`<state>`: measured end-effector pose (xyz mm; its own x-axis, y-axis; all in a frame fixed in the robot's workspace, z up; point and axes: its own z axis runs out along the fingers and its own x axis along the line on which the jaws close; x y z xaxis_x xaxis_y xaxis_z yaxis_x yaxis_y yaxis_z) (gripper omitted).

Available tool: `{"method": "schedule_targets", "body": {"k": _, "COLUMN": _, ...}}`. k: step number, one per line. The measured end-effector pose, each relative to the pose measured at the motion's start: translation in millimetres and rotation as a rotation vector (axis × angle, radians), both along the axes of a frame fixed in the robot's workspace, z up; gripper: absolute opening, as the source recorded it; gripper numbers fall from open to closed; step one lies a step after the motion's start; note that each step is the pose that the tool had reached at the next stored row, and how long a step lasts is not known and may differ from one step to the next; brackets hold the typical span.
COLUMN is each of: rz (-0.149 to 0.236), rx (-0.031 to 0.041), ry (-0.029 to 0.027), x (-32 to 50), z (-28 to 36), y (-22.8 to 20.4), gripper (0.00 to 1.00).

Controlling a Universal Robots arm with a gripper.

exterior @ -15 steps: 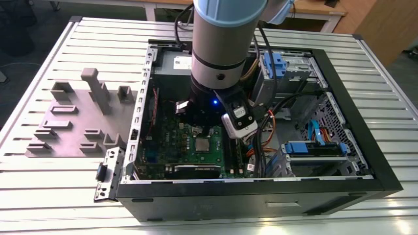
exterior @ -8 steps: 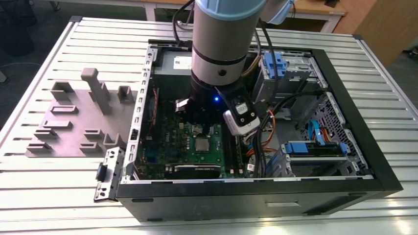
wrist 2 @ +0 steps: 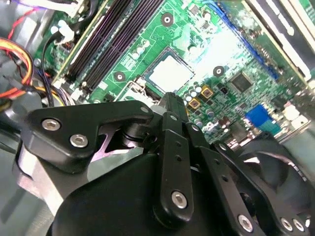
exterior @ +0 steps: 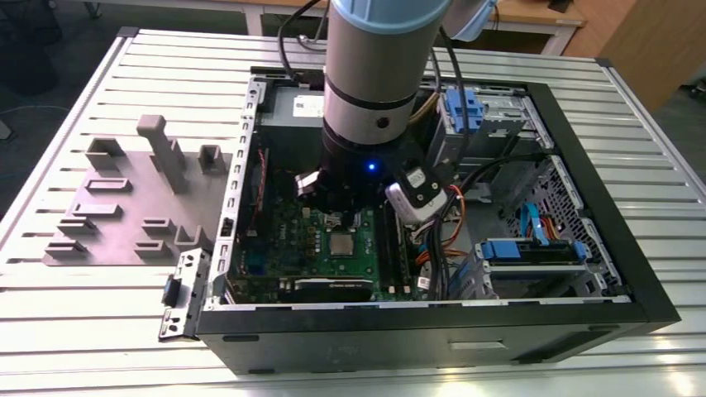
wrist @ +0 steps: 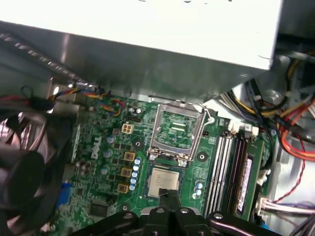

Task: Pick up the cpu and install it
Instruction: 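Close the cpu cover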

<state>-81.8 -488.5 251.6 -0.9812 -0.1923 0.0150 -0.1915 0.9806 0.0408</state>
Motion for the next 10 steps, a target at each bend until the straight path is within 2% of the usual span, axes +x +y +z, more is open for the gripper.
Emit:
{"method": "schedule_targets", "body": {"k": 5, "rz": 0.097, "rx": -0.0001, "ry": 0.0001, "x": 0.0, "z": -0.1, "y": 0.0, "gripper": 0.11}}
{"method": "schedule_targets", "body": {"k": 10, "rz": 0.179, "rx": -0.0001, "ry": 0.0, "x": 0.0, "z": -0.2, "y": 0.0, "gripper": 0.11}}
